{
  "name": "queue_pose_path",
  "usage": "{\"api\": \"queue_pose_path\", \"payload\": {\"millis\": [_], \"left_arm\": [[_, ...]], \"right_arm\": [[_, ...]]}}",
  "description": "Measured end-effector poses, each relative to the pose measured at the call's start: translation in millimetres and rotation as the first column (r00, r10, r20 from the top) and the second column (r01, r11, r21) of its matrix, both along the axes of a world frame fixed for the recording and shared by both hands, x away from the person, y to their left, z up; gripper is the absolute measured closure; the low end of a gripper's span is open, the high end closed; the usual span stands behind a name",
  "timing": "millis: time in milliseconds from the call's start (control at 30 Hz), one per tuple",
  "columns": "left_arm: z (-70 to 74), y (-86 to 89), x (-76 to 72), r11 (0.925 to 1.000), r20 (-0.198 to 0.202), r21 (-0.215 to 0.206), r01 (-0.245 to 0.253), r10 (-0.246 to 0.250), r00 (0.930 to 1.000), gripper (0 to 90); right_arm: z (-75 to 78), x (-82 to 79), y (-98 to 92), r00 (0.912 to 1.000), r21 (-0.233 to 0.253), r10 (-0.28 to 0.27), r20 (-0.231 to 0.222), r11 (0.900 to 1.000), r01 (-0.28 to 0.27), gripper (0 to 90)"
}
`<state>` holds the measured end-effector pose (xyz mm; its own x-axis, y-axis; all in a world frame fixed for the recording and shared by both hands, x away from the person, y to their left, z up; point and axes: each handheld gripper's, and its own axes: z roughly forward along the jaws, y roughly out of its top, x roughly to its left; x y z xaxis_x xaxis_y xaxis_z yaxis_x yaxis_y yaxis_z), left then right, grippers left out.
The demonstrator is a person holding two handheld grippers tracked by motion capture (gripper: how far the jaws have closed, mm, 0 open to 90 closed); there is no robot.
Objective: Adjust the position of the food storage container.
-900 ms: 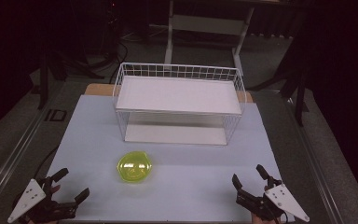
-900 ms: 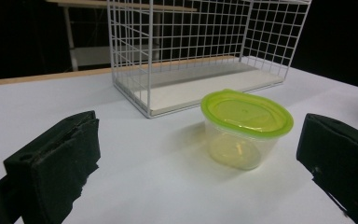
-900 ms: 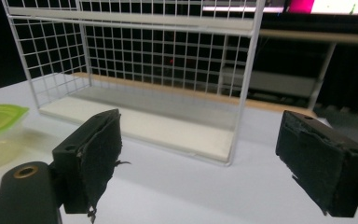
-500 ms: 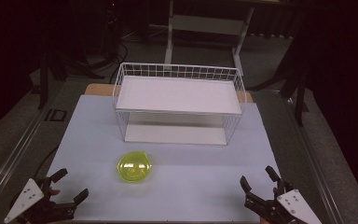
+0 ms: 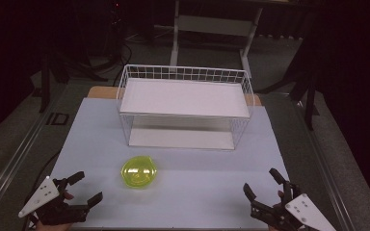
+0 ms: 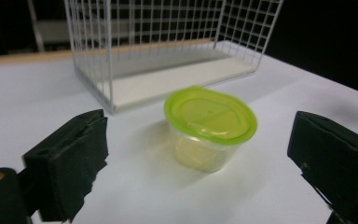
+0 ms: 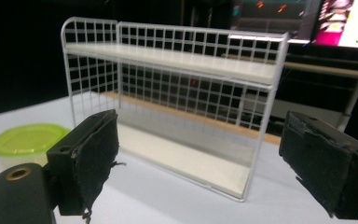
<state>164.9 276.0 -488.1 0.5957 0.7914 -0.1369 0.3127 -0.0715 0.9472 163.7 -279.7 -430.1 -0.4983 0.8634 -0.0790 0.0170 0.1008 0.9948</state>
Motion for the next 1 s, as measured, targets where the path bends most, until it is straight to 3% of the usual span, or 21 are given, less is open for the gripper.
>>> {"api": "queue_pose_path", "payload": {"millis": [133, 167, 267, 300, 367, 400, 433, 467, 533, 567, 600, 633, 667, 733, 800, 933, 967, 1000], "left_arm": [[-3.0, -7.0, 12.2, 0.9899, -0.053, 0.113, -0.085, 0.091, 0.9944, 18.0], [-3.9, -8.0, 15.7, 0.9890, -0.062, 0.121, -0.086, 0.094, 0.9937, 22.0], [-9.5, -13.1, 29.3, 0.9796, -0.117, 0.155, -0.128, 0.147, 0.9823, 36.3], [-12.3, -15.3, 34.3, 0.9716, -0.141, 0.182, -0.152, 0.178, 0.9738, 41.8], [-19.1, -16.7, 44.6, 0.9685, -0.206, 0.183, -0.169, 0.206, 0.9565, 51.2], [-21.7, -17.6, 48.9, 0.9628, -0.234, 0.199, -0.182, 0.227, 0.9454, 58.9], [-21.7, -17.6, 48.9, 0.9628, -0.234, 0.199, -0.182, 0.227, 0.9454, 64.4], [-28.2, -18.7, 59.3, 0.9635, -0.308, 0.200, -0.178, 0.234, 0.9222, 64.4], [-34.7, -22.3, 68.1, 0.9578, -0.354, 0.232, -0.170, 0.246, 0.9022, 79.7], [-38.7, -25.3, 72.8, 0.9584, -0.383, 0.238, -0.158, 0.242, 0.8917, 84.0], [-40.9, -27.5, 74.7, 0.9599, -0.398, 0.235, -0.153, 0.238, 0.8860, 89.6], [-43.6, -30.8, 77.4, 0.9590, -0.418, 0.245, -0.142, 0.236, 0.8773, 89.8], [-45.7, -34.5, 78.7, 0.9613, -0.425, 0.245, -0.125, 0.223, 0.8775, 89.9], [-46.0, -40.7, 80.4, 0.9635, -0.414, 0.248, -0.100, 0.199, 0.8884, 90.0], [-45.2, -44.8, 84.4, 0.9677, -0.416, 0.239, -0.082, 0.178, 0.8918, 90.0], [-46.4, -51.0, 94.3, 0.9799, -0.454, 0.192, -0.053, 0.137, 0.8804, 90.0], [-46.7, -53.7, 95.1, 0.9816, -0.454, 0.186, -0.042, 0.124, 0.8826, 90.0], [-47.3, -56.7, 96.0, 0.9833, -0.462, 0.179, -0.030, 0.111, 0.8801, 90.0]], "right_arm": [[4.6, 9.5, 8.3, 0.9998, -0.008, 0.021, 0.005, 1.000, -0.021, 11.3], [5.8, 11.0, 10.0, 0.9999, -0.012, 0.014, 0.005, 1.000, -0.014, 11.6], [8.9, 15.2, 15.4, 0.9996, 0.002, 0.029, 0.005, 1.000, -0.029, 11.9], [9.2, 16.1, 17.1, 0.9994, 0.008, 0.035, 0.004, 0.999, -0.035, 12.7], [8.6, 17.2, 20.6, 0.9988, 0.014, 0.049, -0.003, 0.999, -0.049, 12.7], [7.5, 17.3, 23.3, 0.9987, 0.011, 0.051, -0.004, 0.999, -0.051, 12.8], [7.5, 17.3, 23.3, 0.9987, 0.011, 0.051, -0.004, 0.999, -0.051, 12.8], [6.7, 17.5, 24.8, 0.9983, 0.007, 0.058, -0.006, 0.998, -0.057, 12.8], [3.1, 17.3, 30.2, 0.9975, -0.013, 0.068, -0.019, 0.998, -0.069, 12.8], [1.9, 17.0, 31.9, 0.9970, -0.017, 0.074, -0.026, 0.997, -0.074, 12.8], [0.7, 16.7, 33.4, 0.9965, -0.024, 0.078, -0.029, 0.997, -0.079, 12.8], [0.2, 16.1, 34.2, 0.9962, -0.026, 0.081, -0.032, 0.996, -0.082, 12.8], [-0.3, 15.5, 35.0, 0.9957, -0.026, 0.086, -0.034, 0.996, -0.087, 12.8], [-1.1, 14.1, 35.7, 0.9948, -0.027, 0.095, -0.036, 0.995, -0.096, 12.9], [-2.2, 13.3, 35.2, 0.9946, -0.028, 0.095, -0.040, 0.995, -0.097, 12.9], [-3.6, 13.3, 33.5, 0.9941, -0.024, 0.094, -0.054, 0.995, -0.095, 12.9], [-3.5, 13.2, 32.9, 0.9939, -0.024, 0.096, -0.055, 0.995, -0.097, 12.9], [-3.3, 13.2, 32.5, 0.9940, -0.027, 0.095, -0.055, 0.995, -0.096, 12.9]]}}
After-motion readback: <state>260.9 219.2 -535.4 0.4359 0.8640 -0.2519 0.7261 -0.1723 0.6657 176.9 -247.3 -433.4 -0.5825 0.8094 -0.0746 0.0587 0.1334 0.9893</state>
